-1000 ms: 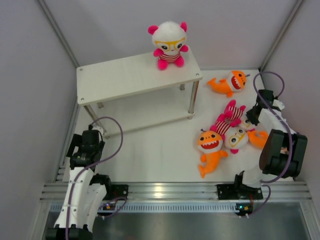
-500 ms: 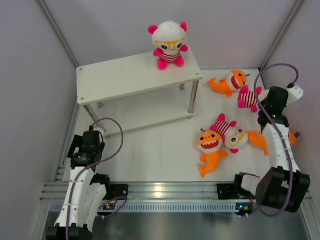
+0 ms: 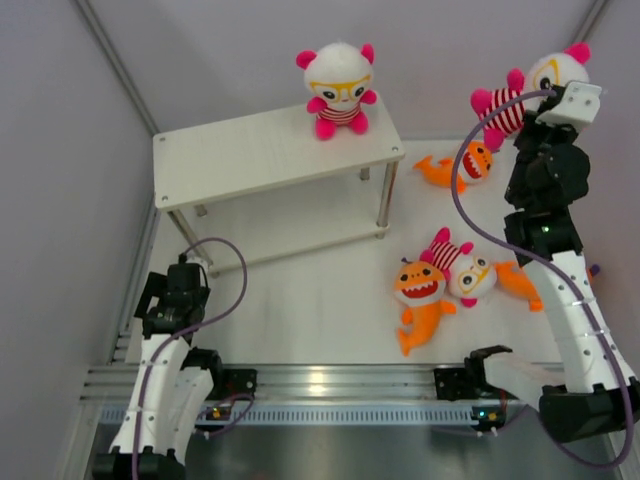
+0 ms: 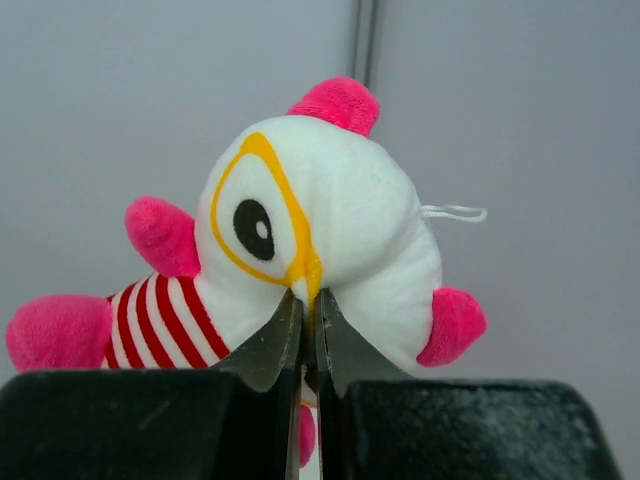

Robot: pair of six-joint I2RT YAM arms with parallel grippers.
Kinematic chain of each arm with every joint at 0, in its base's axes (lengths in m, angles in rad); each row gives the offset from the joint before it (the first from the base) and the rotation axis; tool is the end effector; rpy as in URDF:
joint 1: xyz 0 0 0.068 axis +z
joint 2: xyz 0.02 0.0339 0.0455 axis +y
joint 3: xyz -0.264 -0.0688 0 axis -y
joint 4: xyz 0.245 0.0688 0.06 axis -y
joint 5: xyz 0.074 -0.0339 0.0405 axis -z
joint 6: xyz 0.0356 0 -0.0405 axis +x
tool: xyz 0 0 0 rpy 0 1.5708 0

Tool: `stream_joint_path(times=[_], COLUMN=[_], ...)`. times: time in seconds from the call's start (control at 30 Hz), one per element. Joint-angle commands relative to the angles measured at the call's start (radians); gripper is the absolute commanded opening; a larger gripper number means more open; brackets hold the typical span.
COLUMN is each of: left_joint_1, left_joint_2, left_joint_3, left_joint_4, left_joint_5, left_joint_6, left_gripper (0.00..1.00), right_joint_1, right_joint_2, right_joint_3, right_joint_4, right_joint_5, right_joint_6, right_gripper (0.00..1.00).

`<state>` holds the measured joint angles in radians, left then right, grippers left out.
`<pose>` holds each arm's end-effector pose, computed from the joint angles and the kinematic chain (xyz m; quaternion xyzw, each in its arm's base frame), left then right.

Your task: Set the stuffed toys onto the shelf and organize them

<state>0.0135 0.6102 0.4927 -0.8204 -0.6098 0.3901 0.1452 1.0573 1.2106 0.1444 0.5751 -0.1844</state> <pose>0.1147 0.0219 0.2124 0.0779 0.9080 0.3390 0.2336 0.2230 0.0130 0.4706 0.1315 0.5997 -0.1837 0.7677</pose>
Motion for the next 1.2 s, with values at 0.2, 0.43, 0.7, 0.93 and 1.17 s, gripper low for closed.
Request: stream_joint_path(times=[0.2, 0.43, 0.7, 0.93, 1.17], left_joint_1=[0.005, 0.005, 0.005, 0.005, 0.005], left_joint_2=[-0.015, -0.009, -0.012, -0.009, -0.006], left_joint_3=[-0.039, -0.034, -0.042, -0.045, -0.046], left_joint_4=[0.003, 0.003, 0.001, 0.003, 0.003], left_joint_5=[-0.039, -0.041, -0.039, -0.047, -0.047], left_joint_6=[-0.034, -0.037, -0.036, -0.039, -0.040], left_gripper=[0.98, 0.98, 0.98, 0.98, 0.98], right_joint_1=[0.454, 0.807, 0.958, 0.985, 0.990], right_joint_2=[0.098, 0.285, 0.386, 0.438, 0.515], right_joint_3=[0.362, 0.619, 0.685, 0.638, 0.532], right_joint_4=[0.297, 0.330, 0.382, 0.402, 0.512], right_joint_5=[-0.017, -0.084, -0.265, -0.392, -0.413], right_joint_6=[-0.688, -1.003, -1.081, -0.989, -0.969], right_gripper=[0.00, 0.00, 0.00, 0.00, 0.00])
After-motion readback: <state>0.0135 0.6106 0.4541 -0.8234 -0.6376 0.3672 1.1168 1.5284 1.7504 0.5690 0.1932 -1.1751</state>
